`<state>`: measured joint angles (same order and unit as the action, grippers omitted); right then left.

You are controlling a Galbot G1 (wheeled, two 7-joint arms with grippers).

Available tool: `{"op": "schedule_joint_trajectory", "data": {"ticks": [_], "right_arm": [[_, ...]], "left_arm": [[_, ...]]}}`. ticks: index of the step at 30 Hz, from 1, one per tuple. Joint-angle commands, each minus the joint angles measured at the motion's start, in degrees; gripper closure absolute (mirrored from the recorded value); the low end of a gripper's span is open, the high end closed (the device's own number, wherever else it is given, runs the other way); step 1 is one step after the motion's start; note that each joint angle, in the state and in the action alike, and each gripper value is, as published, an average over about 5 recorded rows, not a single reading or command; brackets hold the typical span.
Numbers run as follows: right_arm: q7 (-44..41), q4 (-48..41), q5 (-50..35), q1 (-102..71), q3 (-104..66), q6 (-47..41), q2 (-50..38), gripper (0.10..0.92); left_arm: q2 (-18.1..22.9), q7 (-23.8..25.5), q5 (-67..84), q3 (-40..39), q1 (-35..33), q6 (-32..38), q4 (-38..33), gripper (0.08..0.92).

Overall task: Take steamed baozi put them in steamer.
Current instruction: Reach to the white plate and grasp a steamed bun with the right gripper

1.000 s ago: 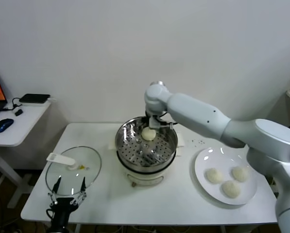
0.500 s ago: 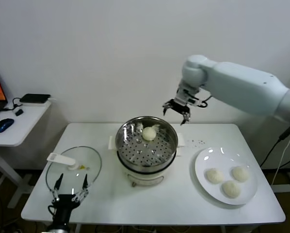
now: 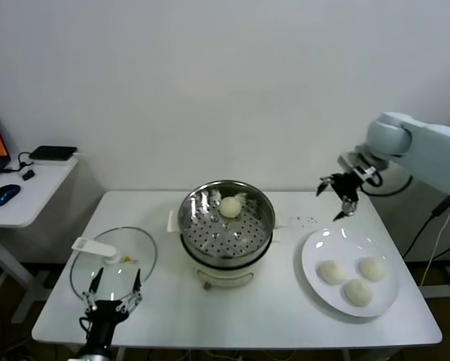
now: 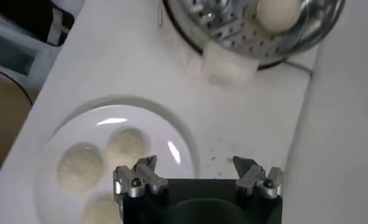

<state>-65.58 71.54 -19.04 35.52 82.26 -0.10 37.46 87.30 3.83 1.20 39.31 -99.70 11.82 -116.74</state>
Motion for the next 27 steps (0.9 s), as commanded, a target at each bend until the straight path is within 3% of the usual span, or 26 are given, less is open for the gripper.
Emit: {"op": "schedule_joint_trajectory", "data": {"ticks": [1, 27], "right_arm": [[1.2, 0.3, 2.2, -13.5, -4.8, -5.6, -5.2, 0.203], [4.3, -3.3, 7.5, -26.1, -14.3, -6.0, -0.8, 0.203]], "left_arm": [[0.3, -0.1, -0.2, -0.1, -0.5, 0.0, -0.6, 0.177], [0.7, 0.0, -0.2, -0.4, -0.8, 0.1, 0.4, 0.177]]}}
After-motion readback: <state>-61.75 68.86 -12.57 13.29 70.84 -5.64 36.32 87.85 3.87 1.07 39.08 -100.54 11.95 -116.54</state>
